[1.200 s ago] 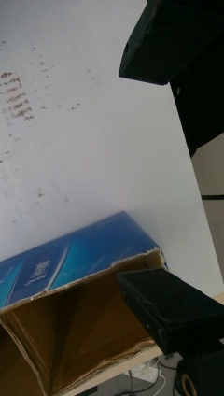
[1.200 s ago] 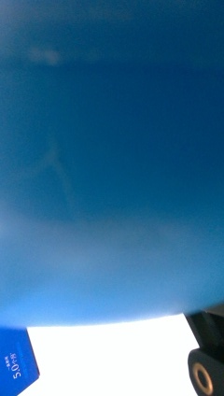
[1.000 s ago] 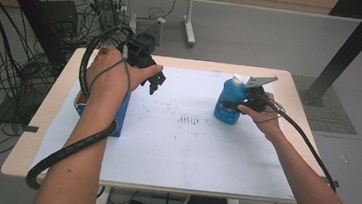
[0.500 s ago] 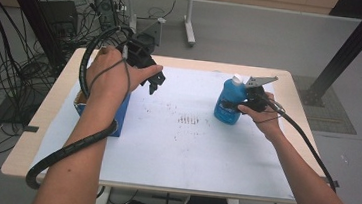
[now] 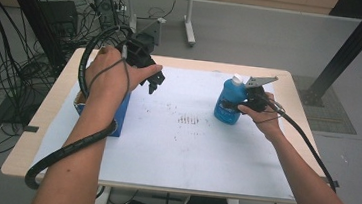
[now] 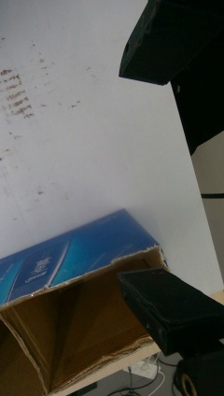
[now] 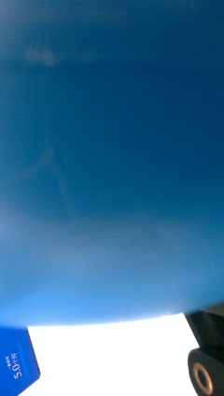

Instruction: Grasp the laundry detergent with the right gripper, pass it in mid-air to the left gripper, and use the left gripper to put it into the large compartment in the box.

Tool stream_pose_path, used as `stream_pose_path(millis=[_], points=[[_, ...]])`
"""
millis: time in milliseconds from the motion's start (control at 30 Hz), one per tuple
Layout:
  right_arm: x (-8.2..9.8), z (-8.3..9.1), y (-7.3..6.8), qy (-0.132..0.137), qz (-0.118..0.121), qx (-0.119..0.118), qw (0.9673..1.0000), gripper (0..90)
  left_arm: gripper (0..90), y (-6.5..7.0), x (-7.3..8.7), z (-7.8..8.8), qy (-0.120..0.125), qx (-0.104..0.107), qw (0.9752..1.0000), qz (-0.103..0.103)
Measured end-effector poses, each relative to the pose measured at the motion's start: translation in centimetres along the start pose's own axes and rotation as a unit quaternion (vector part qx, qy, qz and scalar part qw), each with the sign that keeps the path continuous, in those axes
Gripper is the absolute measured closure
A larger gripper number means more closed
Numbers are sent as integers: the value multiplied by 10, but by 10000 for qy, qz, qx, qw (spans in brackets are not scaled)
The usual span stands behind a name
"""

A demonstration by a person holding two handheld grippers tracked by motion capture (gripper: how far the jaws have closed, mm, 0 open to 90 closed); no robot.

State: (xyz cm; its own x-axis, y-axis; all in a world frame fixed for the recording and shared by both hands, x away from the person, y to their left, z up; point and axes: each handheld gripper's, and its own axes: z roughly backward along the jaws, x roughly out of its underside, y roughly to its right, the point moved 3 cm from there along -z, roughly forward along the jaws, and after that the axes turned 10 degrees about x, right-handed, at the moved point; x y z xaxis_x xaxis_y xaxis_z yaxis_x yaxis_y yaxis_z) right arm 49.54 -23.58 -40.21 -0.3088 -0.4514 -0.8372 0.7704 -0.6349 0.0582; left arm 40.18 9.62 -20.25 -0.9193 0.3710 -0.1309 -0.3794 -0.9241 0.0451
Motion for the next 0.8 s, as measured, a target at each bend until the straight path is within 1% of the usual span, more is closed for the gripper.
stream_pose_path(millis=[800], points=[[0, 0, -1, 4, -4, 16, 10000, 443, 43, 0, 0, -1, -20, 7, 10000, -29]])
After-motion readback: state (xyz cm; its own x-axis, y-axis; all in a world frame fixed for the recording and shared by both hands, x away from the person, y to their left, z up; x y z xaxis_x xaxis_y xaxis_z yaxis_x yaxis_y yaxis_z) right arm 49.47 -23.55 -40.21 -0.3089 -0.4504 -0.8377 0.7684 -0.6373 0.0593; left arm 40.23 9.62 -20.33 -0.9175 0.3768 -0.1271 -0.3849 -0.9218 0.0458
